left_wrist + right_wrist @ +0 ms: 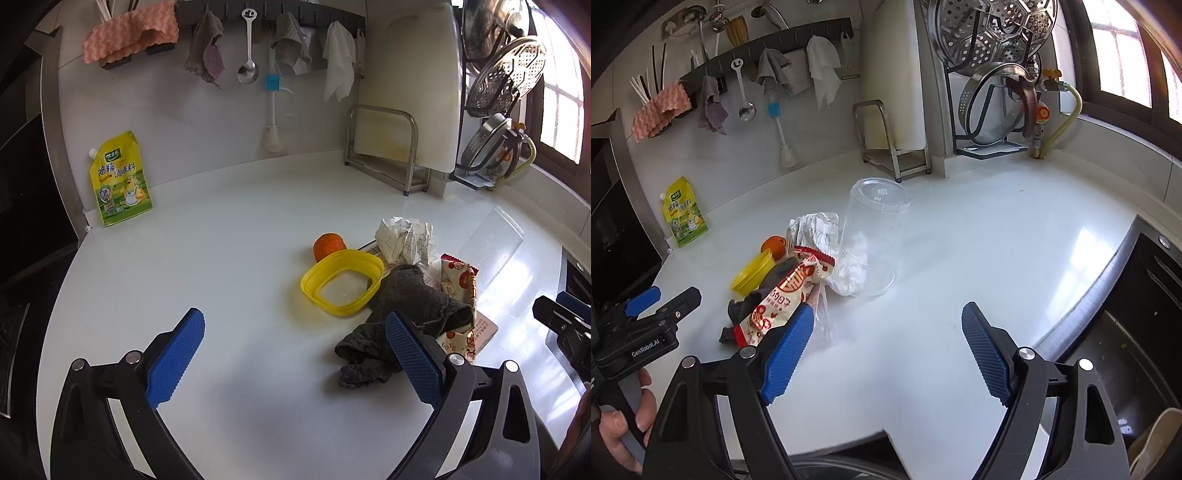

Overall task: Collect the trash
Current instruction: 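Move the right tool to the clear plastic cup and close on it, then hold the cup in the right tool while the left tool grasps the yellow lid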

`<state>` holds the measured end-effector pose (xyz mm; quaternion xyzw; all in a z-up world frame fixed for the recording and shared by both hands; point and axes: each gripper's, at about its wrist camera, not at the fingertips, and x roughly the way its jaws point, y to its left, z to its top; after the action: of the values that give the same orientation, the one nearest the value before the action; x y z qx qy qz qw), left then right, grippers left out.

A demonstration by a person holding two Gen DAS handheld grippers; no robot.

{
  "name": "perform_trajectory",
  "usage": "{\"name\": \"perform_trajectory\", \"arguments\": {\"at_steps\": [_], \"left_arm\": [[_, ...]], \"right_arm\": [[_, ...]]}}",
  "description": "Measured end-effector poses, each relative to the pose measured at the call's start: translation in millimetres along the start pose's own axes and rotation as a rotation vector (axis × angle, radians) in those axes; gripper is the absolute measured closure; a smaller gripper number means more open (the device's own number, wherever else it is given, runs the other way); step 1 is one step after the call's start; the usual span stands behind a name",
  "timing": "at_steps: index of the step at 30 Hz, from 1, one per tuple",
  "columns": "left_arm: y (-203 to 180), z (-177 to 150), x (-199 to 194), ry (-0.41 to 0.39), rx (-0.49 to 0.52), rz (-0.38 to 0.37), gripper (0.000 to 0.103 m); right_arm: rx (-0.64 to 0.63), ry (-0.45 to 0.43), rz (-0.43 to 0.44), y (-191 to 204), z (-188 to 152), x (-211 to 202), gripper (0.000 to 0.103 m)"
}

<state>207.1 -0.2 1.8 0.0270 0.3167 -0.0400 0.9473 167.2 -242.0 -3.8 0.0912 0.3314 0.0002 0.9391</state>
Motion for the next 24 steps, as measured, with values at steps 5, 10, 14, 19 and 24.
{"name": "perform_trajectory", "arguments": {"at_steps": [5,10,14,19,24], "left_arm": [[1.7,3.3,13.3,0.016,0.001,-0.008,0.006],[3.4,4.9,19.2,0.015,0.002,0.003,0.006],[4.5,6.6,24.8,0.028,-0.003,0.005,0.006],[1.1,10.5,30.7,0.041,-0.011,-0.005,0.006],[-6.0,14.7,42.6,0.073,0.001,-0.007,0.006]], "right_arm": [[0.041,0.031,0.039,3.6,18.2,32.8,0.024],[0.099,0.067,0.069,2.1,31.6,63.8,0.024],[0.146,0.093,0.1,-2.5,39.2,83.4,0.024],[0.17,0.106,0.132,-6.8,43.9,97.5,0.024],[0.13,0.1,0.111,-7.5,44.7,98.2,0.041]]}}
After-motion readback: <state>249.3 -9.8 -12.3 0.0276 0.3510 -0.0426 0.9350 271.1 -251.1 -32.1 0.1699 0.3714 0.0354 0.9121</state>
